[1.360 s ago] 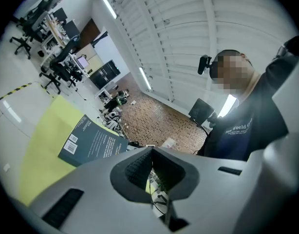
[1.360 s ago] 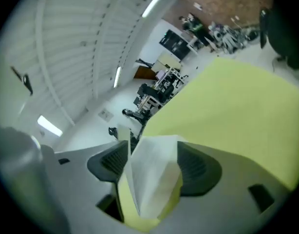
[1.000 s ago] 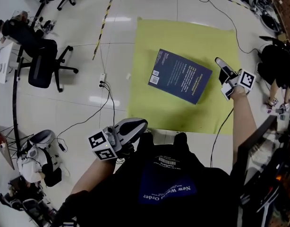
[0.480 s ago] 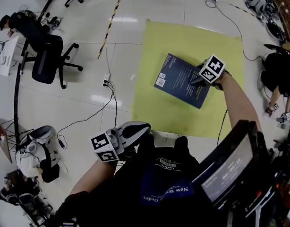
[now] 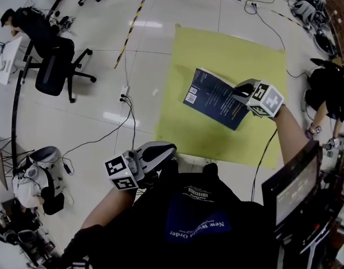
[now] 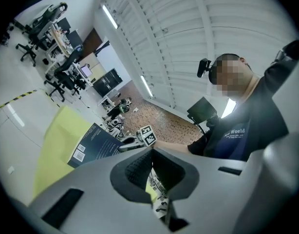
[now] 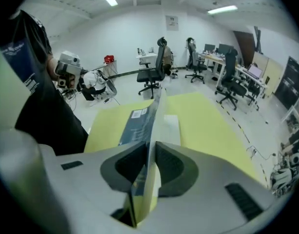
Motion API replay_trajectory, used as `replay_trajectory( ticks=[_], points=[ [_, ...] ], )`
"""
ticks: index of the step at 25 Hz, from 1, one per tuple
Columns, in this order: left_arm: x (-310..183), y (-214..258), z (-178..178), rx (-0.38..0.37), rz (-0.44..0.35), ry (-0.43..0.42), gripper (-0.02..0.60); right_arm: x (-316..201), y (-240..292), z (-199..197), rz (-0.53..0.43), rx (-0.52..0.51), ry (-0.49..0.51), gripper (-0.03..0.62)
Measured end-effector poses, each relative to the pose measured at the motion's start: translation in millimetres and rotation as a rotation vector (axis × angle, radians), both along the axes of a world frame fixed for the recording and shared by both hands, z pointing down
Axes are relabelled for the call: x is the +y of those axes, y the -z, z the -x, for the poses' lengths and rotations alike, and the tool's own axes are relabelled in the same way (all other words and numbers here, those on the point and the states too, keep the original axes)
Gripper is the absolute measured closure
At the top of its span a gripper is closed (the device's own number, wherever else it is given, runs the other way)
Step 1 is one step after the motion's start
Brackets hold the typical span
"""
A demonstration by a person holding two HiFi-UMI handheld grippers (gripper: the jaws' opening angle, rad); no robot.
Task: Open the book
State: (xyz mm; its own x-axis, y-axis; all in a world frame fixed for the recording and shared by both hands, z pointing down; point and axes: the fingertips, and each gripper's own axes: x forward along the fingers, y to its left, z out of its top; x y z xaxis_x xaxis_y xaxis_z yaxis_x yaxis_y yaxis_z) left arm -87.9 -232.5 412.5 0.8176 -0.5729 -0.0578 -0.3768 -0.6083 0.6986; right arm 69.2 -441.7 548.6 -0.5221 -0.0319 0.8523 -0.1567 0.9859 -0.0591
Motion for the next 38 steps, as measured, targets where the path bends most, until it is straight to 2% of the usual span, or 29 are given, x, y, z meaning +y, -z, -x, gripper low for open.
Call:
replay_trajectory(
  ticks=[4,7,10,13,15,17,19,22,25,28,30,33,36,38],
  points=[
    [2,9,2,0.003,-0.019,0.009,0.575,67,41,19,-0.049,-0.007,0.123,0.539],
    [3,11,4,0.001,-0.025,0.018,0.575,149,44,40,-0.018,-0.007,0.235,0.539],
    [0,11,6,-0.002,-0.026,0.021,0.575,221,2,59,0.112,0.003,0.273,0.490],
    [0,10,6,-0.007,-0.021,0.017,0.575,271,-43,71,0.335,-0.011,0.257,0.393],
    [2,9,5,-0.008,-0.018,0.015,0.575,279,-50,73,0.460,-0.081,0.207,0.391],
    [5,8,6,-0.008,-0.017,0.016,0.575,257,-38,75,0.499,-0.210,0.111,0.391],
    [6,7,7,-0.008,-0.016,0.018,0.575,214,-23,75,0.499,-0.355,-0.057,0.391],
    [9,10,10,-0.003,-0.022,0.012,0.575,158,-5,65,0.491,-0.512,-0.312,0.391],
    [8,18,13,-0.003,-0.047,0.011,0.575,133,24,52,0.444,-0.646,-0.432,0.391],
    [-2,34,19,-0.005,-0.091,0.025,0.575,113,69,32,0.327,-0.761,-0.516,0.400],
    [-9,50,24,-0.021,-0.135,0.037,0.575,100,110,12,0.223,-0.846,-0.582,0.472],
    [-19,78,29,-0.096,-0.213,0.065,0.575,92,174,-22,0.041,-0.917,-0.656,0.605],
    [-34,104,25,-0.188,-0.279,0.109,0.575,97,227,-54,-0.101,-0.958,-0.673,0.605],
    [-42,119,16,-0.211,-0.313,0.131,0.575,103,249,-75,-0.180,-0.978,-0.683,0.605]
  ],
)
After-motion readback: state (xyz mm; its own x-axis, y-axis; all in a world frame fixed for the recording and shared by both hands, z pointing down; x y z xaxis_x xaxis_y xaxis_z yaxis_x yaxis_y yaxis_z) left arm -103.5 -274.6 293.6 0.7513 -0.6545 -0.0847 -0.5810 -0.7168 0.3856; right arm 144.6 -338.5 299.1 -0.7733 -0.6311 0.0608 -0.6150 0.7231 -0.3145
